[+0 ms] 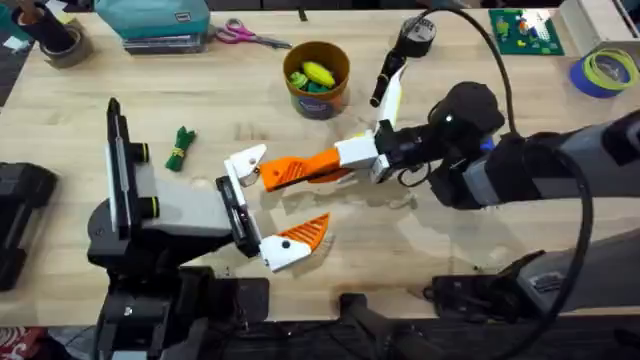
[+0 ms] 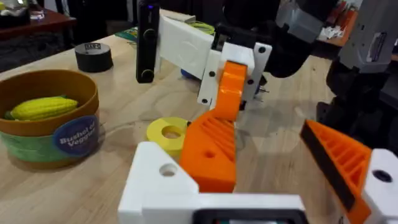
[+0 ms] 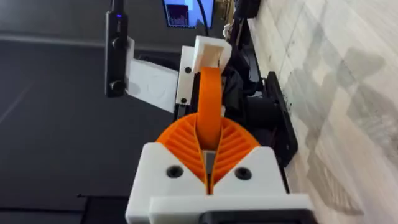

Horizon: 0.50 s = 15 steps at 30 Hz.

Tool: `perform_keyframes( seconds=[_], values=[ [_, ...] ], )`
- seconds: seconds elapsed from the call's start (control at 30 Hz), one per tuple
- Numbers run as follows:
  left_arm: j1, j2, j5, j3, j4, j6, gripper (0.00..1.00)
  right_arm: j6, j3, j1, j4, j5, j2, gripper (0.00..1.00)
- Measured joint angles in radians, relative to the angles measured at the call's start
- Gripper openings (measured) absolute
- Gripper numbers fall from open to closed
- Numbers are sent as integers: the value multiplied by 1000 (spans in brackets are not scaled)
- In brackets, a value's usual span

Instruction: Pick up the gripper from the table and insert it into the empty holder that is missing its gripper. Then pick up a screw, insert it into the mounting hole, and use the screwdriver to tighten it. Finally, clean up the table by picking up the vegetable and placing it into the bucket.

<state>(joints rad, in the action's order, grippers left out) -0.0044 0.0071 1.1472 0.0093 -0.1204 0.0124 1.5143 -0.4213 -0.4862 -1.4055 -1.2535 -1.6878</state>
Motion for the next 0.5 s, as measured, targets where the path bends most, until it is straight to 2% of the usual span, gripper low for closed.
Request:
perform_keyframes(
  seconds=[0.5],
  values=[
    [0,0,0,0,0,0,986,0,0,0,-19,0,0,9]
  ],
)
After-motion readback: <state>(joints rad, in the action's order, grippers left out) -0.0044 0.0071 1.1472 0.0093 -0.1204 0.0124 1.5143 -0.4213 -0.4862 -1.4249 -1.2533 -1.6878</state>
